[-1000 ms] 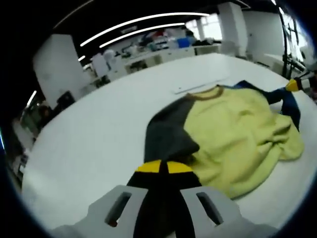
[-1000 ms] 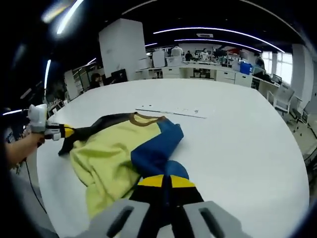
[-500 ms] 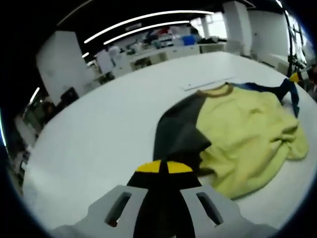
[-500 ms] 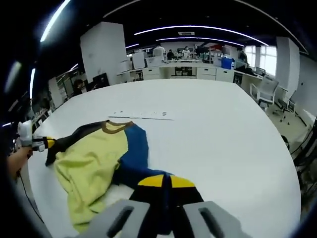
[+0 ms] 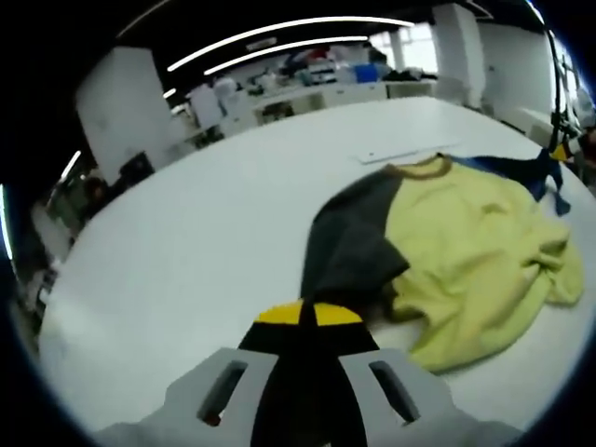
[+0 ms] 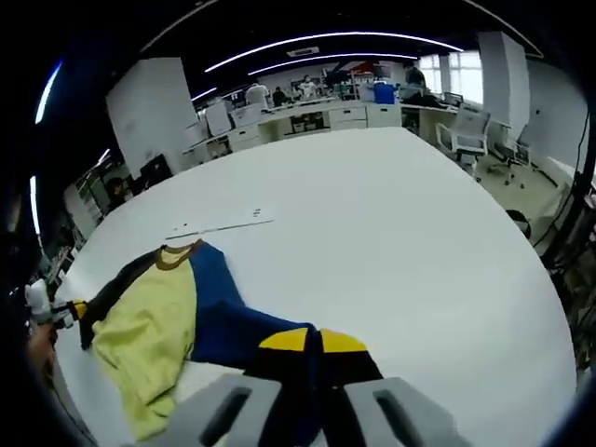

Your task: Fold the garment on the visible template until the final outline fits inside the template.

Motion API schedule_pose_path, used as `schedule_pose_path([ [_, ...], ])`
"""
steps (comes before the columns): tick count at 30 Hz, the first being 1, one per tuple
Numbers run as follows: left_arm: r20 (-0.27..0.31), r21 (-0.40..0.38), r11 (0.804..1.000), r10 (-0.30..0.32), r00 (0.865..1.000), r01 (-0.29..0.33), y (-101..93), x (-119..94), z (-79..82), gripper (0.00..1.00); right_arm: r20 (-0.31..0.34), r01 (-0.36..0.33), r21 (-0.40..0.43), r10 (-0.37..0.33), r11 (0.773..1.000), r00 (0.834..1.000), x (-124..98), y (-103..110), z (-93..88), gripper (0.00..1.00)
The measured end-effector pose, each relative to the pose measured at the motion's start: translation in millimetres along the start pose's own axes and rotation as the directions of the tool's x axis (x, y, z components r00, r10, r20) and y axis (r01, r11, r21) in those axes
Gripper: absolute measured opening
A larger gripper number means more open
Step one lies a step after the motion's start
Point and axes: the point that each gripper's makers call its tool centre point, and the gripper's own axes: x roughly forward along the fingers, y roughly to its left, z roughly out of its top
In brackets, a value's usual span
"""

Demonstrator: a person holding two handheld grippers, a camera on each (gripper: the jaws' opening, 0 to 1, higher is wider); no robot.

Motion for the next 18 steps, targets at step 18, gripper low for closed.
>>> schedule_pose_path([
  [18,-0.014,-0.075,0.993,0.085,0.996,-0.086,36.2,10,-5.6,0.00,-0.088,0.057,0.031,-0.054,0.998,0.995,10,-24,-18.0,0.00],
])
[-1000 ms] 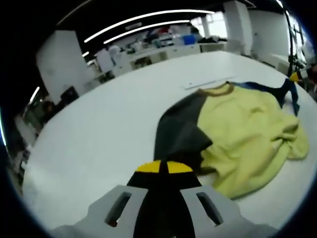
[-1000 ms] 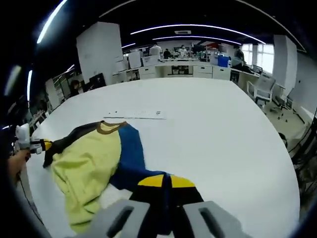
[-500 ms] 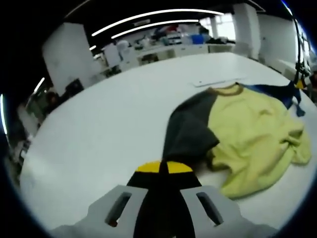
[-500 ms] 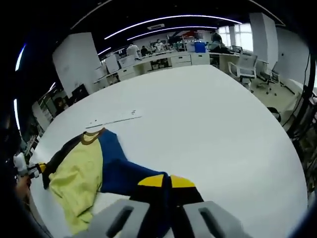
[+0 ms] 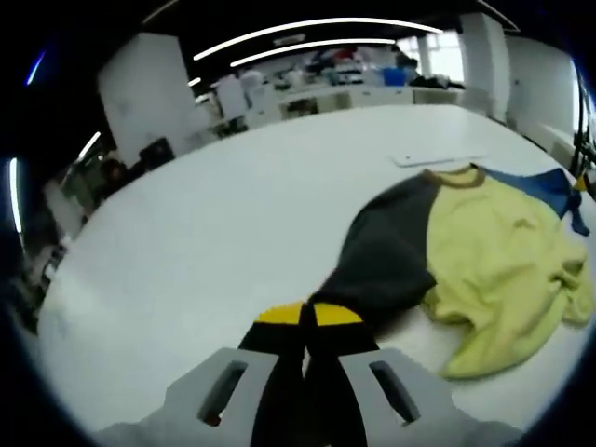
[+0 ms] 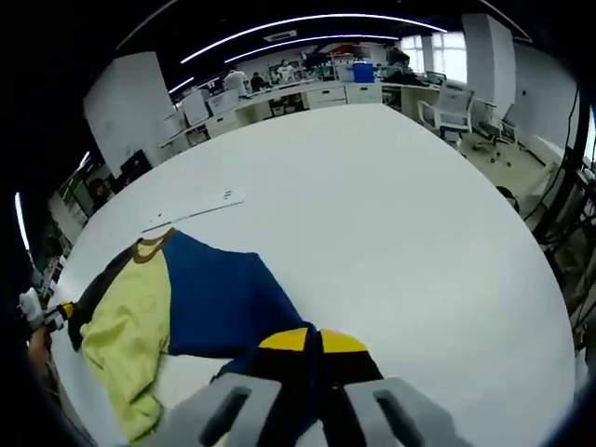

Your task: Fold the garment on the visible template until the final outline fits inside the template.

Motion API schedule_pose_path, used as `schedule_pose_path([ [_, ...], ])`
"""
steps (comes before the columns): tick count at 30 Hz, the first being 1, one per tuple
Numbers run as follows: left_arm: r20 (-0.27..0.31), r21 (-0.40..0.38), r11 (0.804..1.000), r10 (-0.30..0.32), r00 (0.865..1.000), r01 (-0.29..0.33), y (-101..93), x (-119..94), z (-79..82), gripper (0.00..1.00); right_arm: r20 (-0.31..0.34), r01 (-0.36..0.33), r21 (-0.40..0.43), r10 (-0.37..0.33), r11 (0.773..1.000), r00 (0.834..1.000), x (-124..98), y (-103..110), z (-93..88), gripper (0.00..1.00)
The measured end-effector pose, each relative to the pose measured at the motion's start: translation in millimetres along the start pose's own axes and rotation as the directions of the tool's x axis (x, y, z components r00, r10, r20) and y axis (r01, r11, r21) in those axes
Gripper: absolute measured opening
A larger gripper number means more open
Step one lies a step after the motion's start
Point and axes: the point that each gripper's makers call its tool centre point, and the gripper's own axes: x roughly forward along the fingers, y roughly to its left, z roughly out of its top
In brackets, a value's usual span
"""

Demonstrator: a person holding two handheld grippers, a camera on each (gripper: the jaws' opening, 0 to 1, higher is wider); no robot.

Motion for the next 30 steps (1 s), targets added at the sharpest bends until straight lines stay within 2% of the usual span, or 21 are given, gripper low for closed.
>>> schedule_pose_path([
  [5,0.000,-0.039,0.999,0.025,1.000,-0.025,9.1,1,-3.4,0.00,0.003,0.008,-0.012,-0.008,1.000,1.000,3,-5,4.9,0.00],
  [14,-0.008,-0.060,0.998,0.016,1.000,-0.017,4.2,-1,-7.3,0.00,-0.003,0.024,-0.036,-0.024,0.999,1.000,7,-13,12.8,0.00],
  [19,-0.011,-0.089,0.996,0.012,1.000,-0.013,1.6,-4,-9.3,0.00,0.018,0.060,-0.025,-0.060,0.998,0.998,6,-23,21.8,0.00],
  [21,-0.014,-0.090,0.996,0.011,1.000,-0.012,0.6,-5,-9.9,0.00,0.015,0.063,-0.026,-0.062,0.998,0.998,6,-25,22.6,0.00],
  [23,-0.014,-0.086,0.996,0.010,1.000,-0.011,-0.5,-6,-9.9,0.00,0.004,0.095,-0.052,-0.095,0.994,0.996,5,-33,21.1,0.00],
  [27,-0.021,-0.072,0.997,0.003,1.000,-0.005,-2.2,-6,-11.1,0.00,0.011,0.062,-0.030,-0.062,0.998,0.998,4,-33,19.1,0.00],
  [30,-0.020,-0.052,0.999,0.001,1.000,-0.002,-4.9,-8,-10.2,0.07,0.032,0.040,-0.056,-0.038,0.998,0.999,1,-28,19.5,0.00],
])
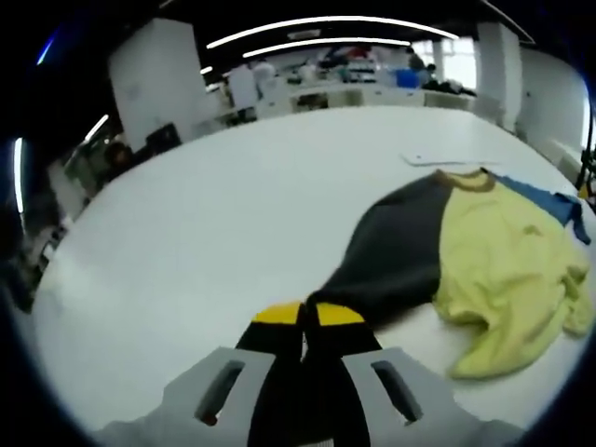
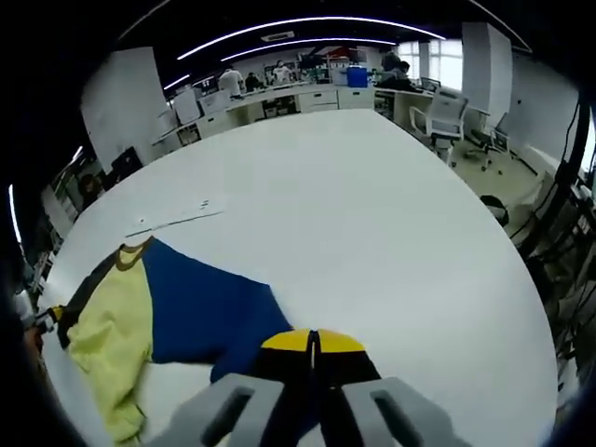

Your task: Fold the garment on the visible template until the final outline fits inside the template.

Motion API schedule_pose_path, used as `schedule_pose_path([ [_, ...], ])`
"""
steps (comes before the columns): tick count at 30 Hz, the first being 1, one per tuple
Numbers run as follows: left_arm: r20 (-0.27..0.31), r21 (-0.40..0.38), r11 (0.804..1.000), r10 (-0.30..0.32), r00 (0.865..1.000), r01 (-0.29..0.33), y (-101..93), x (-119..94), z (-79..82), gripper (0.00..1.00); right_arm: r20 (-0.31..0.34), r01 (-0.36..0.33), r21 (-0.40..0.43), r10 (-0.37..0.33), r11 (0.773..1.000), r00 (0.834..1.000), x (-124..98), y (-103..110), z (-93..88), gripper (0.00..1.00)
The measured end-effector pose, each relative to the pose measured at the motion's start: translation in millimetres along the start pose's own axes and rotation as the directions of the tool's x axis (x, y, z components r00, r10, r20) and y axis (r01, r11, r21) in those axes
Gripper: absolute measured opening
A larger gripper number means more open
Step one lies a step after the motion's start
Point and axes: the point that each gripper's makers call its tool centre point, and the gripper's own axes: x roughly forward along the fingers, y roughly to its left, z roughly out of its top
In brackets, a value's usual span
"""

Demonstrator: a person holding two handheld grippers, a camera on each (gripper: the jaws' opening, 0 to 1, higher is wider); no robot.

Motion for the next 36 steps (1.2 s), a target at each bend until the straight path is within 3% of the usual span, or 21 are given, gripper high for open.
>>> schedule_pose_path([
  [3,0.015,0.007,1.000,-0.023,1.000,0.023,-7.0,-4,3.5,0.19,0.023,-0.032,-0.035,0.032,0.999,0.999,-4,9,2.8,0.03],
  [7,0.055,0.027,0.997,-0.076,0.996,0.074,-18.8,-10,10.4,0.33,0.038,-0.085,-0.084,0.088,0.993,0.995,-10,25,4.3,0.26],
  [11,0.089,0.042,0.991,-0.127,0.988,0.124,-29.5,-19,16.0,0.43,0.047,-0.148,-0.148,0.157,0.978,0.987,-18,45,3.2,0.41],
  [12,0.137,0.039,0.987,-0.160,0.978,0.156,-35.4,-22,23.3,0.48,0.044,-0.160,-0.161,0.169,0.974,0.985,-20,49,1.6,0.44],
  [13,0.147,0.034,0.984,-0.179,0.973,0.176,-38.7,-25,24.4,0.51,0.042,-0.171,-0.170,0.181,0.970,0.983,-22,54,0.0,0.47],
  [16,0.156,0.039,0.972,-0.236,0.959,0.232,-48.1,-33,24.5,0.65,0.029,-0.219,-0.217,0.230,0.951,0.973,-28,71,-7.3,0.55],
  [21,0.183,0.111,0.954,-0.295,0.938,0.278,-61.1,-48,24.6,0.77,-0.002,-0.286,-0.270,0.297,0.919,0.955,-38,97,-23.3,0.70],
  [24,0.181,0.144,0.944,-0.322,0.929,0.298,-68.8,-54,22.8,0.80,-0.023,-0.331,-0.288,0.339,0.899,0.941,-44,114,-35.3,0.76],
  [27,0.194,0.154,0.927,-0.368,0.909,0.343,-82.7,-65,21.9,0.83,-0.048,-0.376,-0.300,0.380,0.877,0.924,-49,128,-45.8,0.79],
  [36,0.192,0.195,0.896,-0.434,0.880,0.399,-111.1,-79,14.1,0.81,-0.108,-0.441,-0.376,0.434,0.815,0.894,-62,154,-72.9,0.79],
])
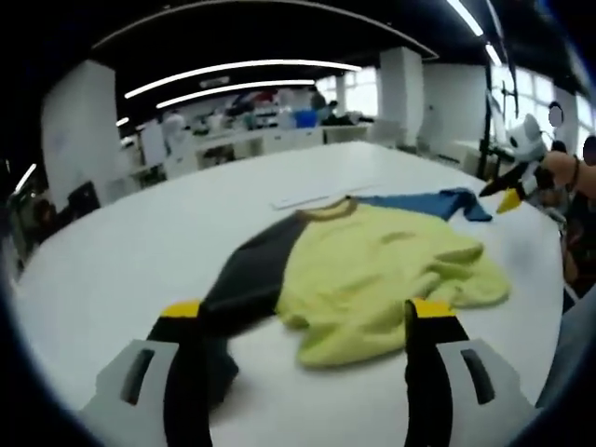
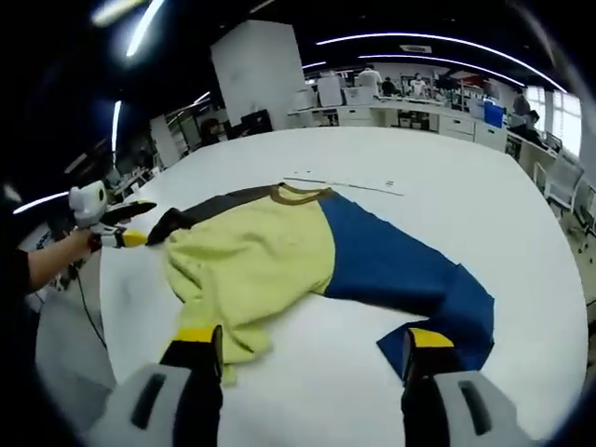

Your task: Fold the garment on the visible template until the final outline fits inside the template.

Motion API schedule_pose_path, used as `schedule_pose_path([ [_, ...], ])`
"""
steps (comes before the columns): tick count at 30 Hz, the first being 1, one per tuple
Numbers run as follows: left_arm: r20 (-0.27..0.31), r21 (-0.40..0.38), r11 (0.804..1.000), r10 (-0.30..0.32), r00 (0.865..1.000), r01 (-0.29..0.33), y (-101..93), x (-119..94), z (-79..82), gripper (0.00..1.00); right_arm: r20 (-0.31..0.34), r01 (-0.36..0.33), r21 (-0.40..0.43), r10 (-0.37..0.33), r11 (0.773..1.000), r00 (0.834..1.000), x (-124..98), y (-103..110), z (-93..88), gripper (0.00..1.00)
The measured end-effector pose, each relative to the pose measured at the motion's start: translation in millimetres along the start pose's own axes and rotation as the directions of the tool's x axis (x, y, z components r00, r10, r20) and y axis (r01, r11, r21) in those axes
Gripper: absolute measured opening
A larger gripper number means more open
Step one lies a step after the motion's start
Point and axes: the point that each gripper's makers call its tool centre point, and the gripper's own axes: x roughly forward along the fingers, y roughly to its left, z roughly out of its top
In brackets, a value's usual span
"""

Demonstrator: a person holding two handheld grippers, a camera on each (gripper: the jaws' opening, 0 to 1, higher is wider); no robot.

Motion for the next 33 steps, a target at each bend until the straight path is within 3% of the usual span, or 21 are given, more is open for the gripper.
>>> schedule_pose_path([
  [9,-0.006,0.054,0.996,-0.077,0.997,0.077,-40.6,-1,-9.2,0.66,-0.025,-0.017,-0.039,0.016,0.999,1.000,1,24,-26.9,0.70],
  [15,-0.011,0.090,0.988,-0.128,0.992,0.128,-62.8,3,-12.2,0.56,-0.021,-0.034,-0.045,0.033,0.998,0.999,8,38,-41.8,0.59],
  [21,-0.060,0.121,0.973,-0.190,0.980,0.196,-87.1,8,-26.9,0.44,-0.026,-0.051,-0.018,0.051,0.999,0.998,15,47,-51.7,0.54],
  [26,-0.088,0.126,0.967,-0.210,0.974,0.220,-98.7,13,-36.2,0.38,-0.025,-0.059,-0.011,0.059,0.998,0.998,19,54,-55.5,0.47],
  [29,-0.159,0.165,0.963,-0.189,0.969,0.215,-98.0,20,-50.9,0.34,-0.020,-0.066,-0.010,0.066,0.998,0.998,22,60,-56.9,0.41],
  [33,-0.152,0.160,0.967,-0.175,0.973,0.199,-94.9,27,-50.1,0.32,-0.028,-0.074,-0.047,0.073,0.996,0.997,26,68,-59.7,0.34],
])
